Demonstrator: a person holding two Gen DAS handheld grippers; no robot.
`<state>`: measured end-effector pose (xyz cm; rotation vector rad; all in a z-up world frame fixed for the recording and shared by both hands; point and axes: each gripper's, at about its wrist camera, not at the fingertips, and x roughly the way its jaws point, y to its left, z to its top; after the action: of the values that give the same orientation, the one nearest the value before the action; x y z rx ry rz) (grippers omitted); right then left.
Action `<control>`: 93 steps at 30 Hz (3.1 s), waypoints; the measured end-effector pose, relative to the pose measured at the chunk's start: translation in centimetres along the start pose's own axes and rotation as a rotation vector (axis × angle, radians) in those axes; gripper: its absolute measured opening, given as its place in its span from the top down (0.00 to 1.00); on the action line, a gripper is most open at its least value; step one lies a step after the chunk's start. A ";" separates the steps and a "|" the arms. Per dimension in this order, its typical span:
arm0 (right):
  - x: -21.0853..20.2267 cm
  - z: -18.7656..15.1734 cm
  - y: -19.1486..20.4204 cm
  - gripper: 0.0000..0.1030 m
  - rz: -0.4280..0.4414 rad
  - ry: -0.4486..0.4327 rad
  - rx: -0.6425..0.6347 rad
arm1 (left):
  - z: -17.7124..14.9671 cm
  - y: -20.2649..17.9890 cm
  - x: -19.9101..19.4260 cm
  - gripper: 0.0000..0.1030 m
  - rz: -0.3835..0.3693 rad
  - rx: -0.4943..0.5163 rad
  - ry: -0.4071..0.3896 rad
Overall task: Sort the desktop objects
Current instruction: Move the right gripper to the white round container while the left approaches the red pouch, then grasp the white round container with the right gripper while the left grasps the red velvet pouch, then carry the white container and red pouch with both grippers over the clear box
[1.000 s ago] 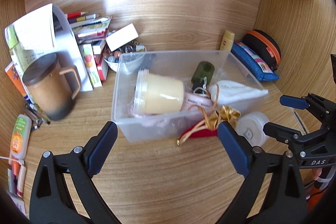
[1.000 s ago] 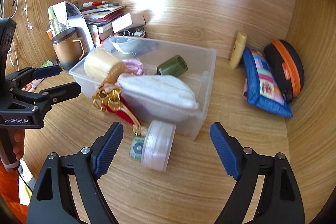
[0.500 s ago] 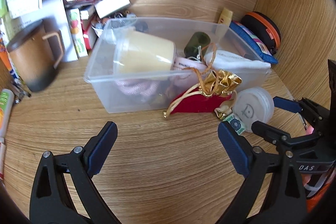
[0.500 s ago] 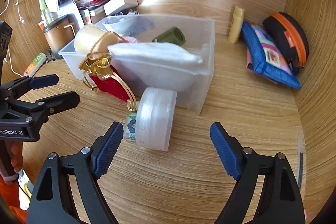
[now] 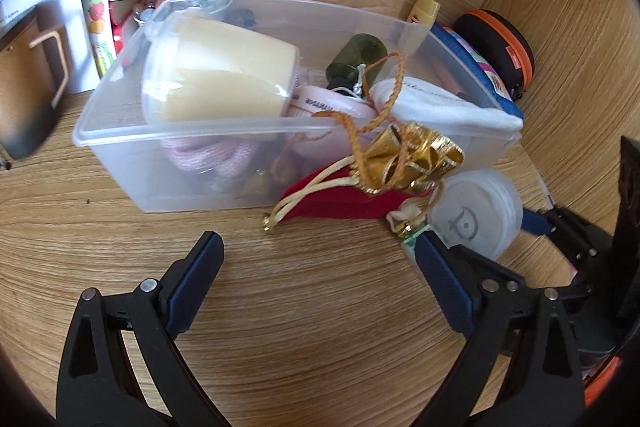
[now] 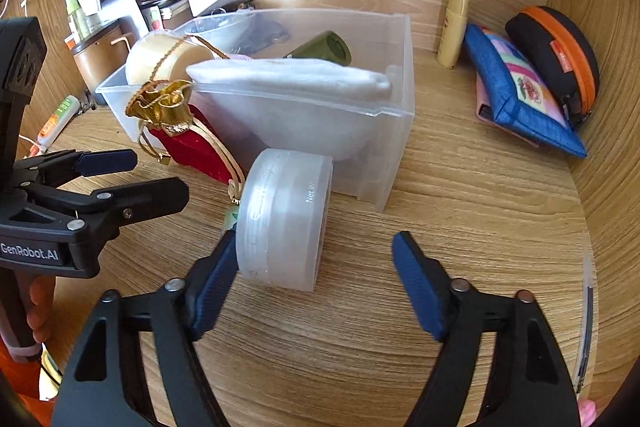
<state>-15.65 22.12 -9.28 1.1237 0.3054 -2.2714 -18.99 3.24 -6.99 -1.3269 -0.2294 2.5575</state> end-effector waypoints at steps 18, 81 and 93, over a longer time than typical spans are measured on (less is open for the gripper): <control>-0.5 -0.3 -0.7 0.74 0.022 -0.014 -0.046 | 1.2 -1.1 2.5 0.05 -0.001 -0.076 0.030; -6.1 0.9 -0.6 0.74 0.018 -0.145 -0.014 | -0.5 -2.1 -4.0 0.71 0.030 0.035 -0.214; -7.6 2.0 0.3 0.74 0.008 -0.187 -0.032 | -0.1 -1.9 -5.6 0.71 0.010 0.052 -0.240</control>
<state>-13.18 24.03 -2.10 0.8870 0.2608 -2.3349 -15.56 3.43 -2.18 -1.0046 -0.1991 2.7096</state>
